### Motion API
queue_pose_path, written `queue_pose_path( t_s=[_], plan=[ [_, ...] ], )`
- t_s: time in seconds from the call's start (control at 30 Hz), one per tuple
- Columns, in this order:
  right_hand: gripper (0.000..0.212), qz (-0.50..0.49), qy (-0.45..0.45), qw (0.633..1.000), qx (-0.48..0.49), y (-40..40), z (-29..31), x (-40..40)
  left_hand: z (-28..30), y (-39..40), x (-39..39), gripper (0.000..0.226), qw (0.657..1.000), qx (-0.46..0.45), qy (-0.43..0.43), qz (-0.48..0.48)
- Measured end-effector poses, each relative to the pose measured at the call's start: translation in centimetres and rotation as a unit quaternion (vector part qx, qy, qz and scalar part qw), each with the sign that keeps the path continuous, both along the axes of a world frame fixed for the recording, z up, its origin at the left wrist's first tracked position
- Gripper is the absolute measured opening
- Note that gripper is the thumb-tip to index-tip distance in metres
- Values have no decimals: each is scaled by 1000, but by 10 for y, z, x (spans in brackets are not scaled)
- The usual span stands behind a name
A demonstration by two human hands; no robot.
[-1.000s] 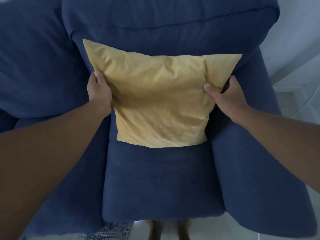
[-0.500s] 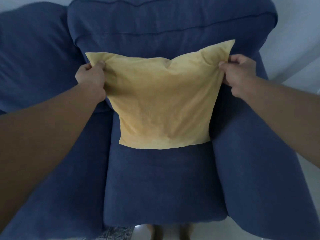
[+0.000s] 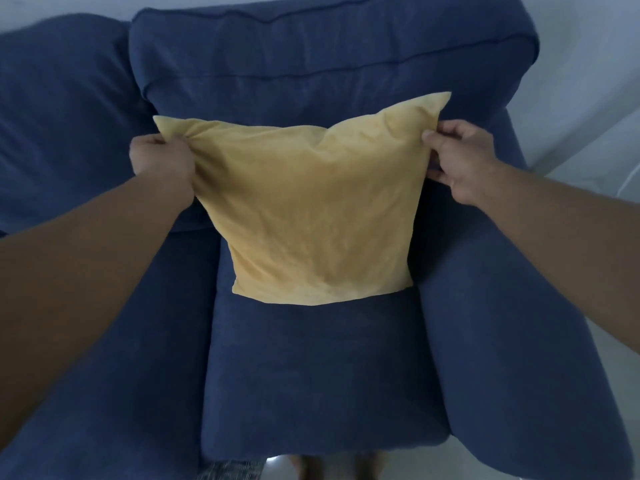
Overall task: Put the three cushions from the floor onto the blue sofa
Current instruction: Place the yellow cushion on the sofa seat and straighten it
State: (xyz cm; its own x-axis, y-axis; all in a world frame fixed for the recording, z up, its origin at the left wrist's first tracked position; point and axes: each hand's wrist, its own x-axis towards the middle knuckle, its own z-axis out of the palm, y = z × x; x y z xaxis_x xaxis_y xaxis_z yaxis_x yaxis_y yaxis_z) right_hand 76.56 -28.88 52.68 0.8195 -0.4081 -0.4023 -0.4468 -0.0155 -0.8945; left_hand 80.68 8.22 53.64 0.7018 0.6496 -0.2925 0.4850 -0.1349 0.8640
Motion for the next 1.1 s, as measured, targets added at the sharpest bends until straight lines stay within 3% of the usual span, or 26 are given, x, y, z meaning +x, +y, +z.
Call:
queue_pose_path(
  t_s=[0.07,0.13,0.17,0.23,0.27,0.33,0.37,0.43,0.47,0.6,0.67,0.77,0.87,1.1],
  plan=[
    [40,11,14,999,-50,-2,-3,-1,3,1,1,27,998,54,-14,-25],
    [61,36,3,979,-201,-2,-8,0,6,-7,0,39,975,204,-41,-79],
    [70,66,-10,950,-304,2,-8,-1,7,-16,-4,48,947,288,-66,-123],
    [75,163,-69,864,-470,17,-6,-3,5,-35,-17,56,862,399,-124,-285],
    [73,237,-100,822,-508,27,-6,-3,1,-46,-24,56,801,438,-126,-389],
    [68,394,-100,749,-523,41,-7,-3,-14,-60,-34,62,693,487,-67,-527],
    [68,451,-76,713,-531,43,-7,-3,-18,-62,-35,66,678,492,-22,-546],
    [70,491,-31,672,-553,36,-5,0,-19,-60,-31,73,700,487,37,-521],
    [71,484,-15,676,-556,28,-1,2,-17,-55,-28,76,714,489,59,-498],
    [70,429,49,723,-539,-5,11,3,-3,-26,-21,83,764,466,123,-428],
    [69,421,62,727,-539,-15,14,-4,1,-15,-26,81,785,442,122,-416],
    [64,391,40,764,-512,-21,21,-20,4,3,-46,75,812,412,97,-403],
    [59,381,5,771,-511,-15,30,-32,7,21,-74,76,816,396,102,-409],
    [60,424,-27,744,-516,64,39,-67,4,52,-173,60,836,283,250,-398]
  ],
)
